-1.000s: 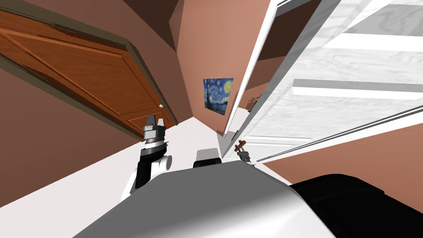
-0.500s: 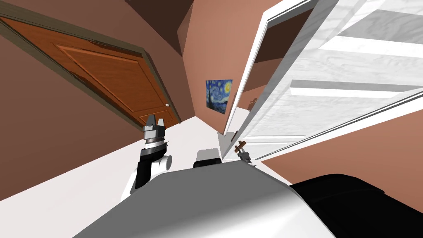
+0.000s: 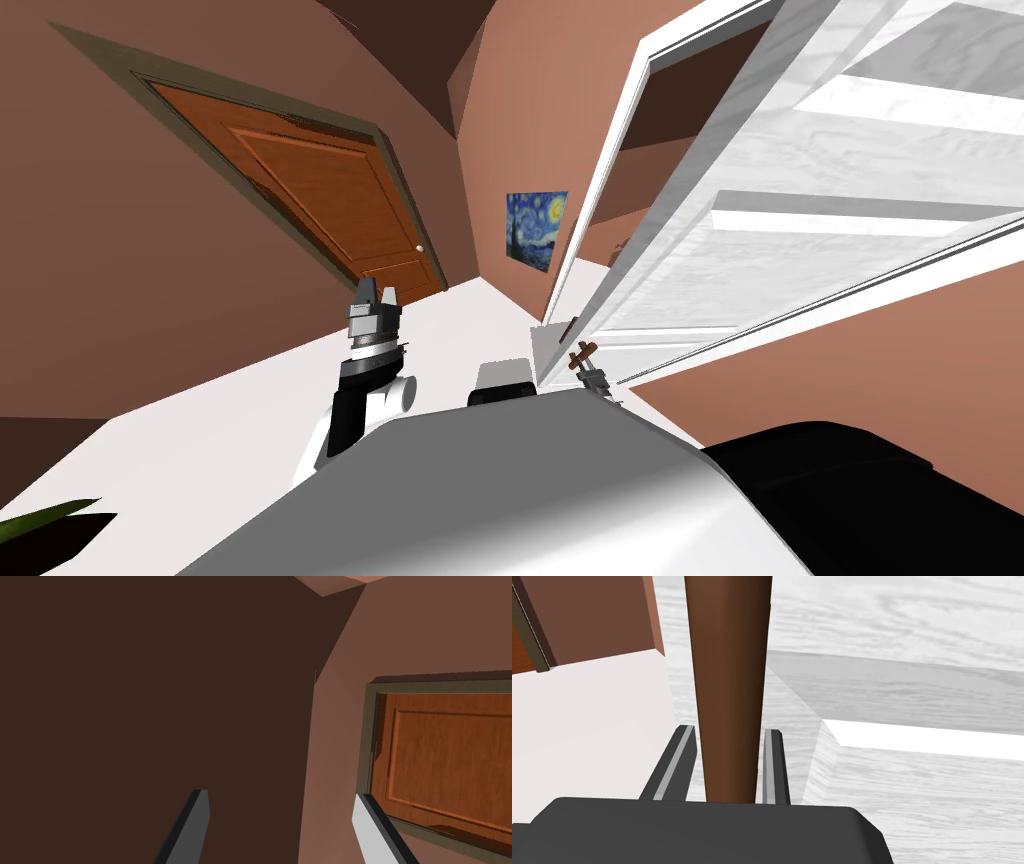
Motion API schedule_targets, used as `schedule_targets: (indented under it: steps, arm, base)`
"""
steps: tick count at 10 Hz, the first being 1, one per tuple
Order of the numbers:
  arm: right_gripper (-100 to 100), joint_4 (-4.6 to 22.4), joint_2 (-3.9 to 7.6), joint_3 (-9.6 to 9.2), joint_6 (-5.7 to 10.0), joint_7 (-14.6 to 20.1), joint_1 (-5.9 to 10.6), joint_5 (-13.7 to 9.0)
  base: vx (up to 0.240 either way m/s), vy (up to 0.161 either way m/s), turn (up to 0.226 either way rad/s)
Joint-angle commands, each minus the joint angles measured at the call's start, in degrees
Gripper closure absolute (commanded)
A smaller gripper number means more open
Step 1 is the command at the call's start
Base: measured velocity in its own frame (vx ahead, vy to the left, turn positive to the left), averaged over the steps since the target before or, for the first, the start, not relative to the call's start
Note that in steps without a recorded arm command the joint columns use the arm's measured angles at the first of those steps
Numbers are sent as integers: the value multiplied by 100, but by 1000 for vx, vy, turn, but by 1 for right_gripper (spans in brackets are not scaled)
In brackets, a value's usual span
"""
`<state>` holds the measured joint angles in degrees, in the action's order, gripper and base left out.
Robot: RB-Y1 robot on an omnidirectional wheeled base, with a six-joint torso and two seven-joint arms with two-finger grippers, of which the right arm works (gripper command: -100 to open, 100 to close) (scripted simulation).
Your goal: Pull the door open
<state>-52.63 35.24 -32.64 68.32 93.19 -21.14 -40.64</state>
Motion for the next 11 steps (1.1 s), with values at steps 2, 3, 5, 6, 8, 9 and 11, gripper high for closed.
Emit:
schedule_targets:
  steps: [2,3,5,6,8,9,11]
  arm:
    - [100,105,41,-106,109,111,7,51]
    - [100,152,65,-140,159,157,18,68]
    - [100,146,73,-141,163,161,33,71]
    - [100,211,87,-180,199,213,53,98]
    - [100,283,105,-213,247,271,85,125]
    - [100,324,116,-233,275,304,103,141]
    - [100,411,138,-273,334,374,142,173]
  base:
    - [-189,-66,135]
    - [-220,-40,126]
    - [-151,-18,53]
    - [-124,-36,133]
    - [-205,-49,140]
    - [-221,-18,133]
    - [-217,-32,126]
